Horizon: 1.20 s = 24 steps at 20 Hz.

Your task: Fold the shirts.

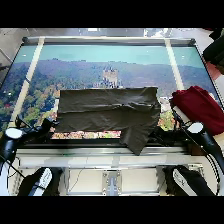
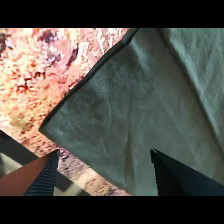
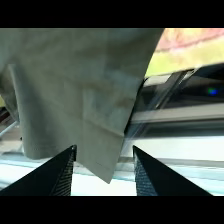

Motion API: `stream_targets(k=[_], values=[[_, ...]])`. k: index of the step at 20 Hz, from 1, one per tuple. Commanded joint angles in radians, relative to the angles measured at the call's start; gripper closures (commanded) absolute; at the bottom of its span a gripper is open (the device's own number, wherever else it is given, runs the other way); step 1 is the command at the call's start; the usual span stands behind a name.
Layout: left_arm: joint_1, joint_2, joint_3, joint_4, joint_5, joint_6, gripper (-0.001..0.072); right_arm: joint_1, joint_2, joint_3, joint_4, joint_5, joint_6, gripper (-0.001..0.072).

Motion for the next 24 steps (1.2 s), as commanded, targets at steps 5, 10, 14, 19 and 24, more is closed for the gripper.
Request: stream_targets(k=[5, 10, 14, 19, 24], values=[[0.004, -0.151, -0.056, -0.201, 0.119, -0.019, 0.0074, 0.151, -0.113, -0.051, 0.113, -0.117, -0.012, 0.0318], [0.003, -0.186, -0.056, -0.216, 0.206, -0.004, 0.0075, 0.184, -0.154, -0.051, 0.157, -0.198, -0.011, 0.0342], [0.003, -0.186, -0.055, -0.224, 0.221, -0.004, 0.0151, 0.184, -0.153, -0.049, 0.163, -0.21, -0.022, 0.0499], [0.004, -0.186, -0.055, -0.224, 0.22, -0.004, 0.0151, 0.093, -0.135, 0.128, -0.069, 0.06, -0.092, 0.0214], [0.004, -0.186, -0.056, -0.223, 0.22, -0.004, 0.0151, 0.027, -0.006, 0.116, -0.249, 0.082, 0.063, 0.0214]])
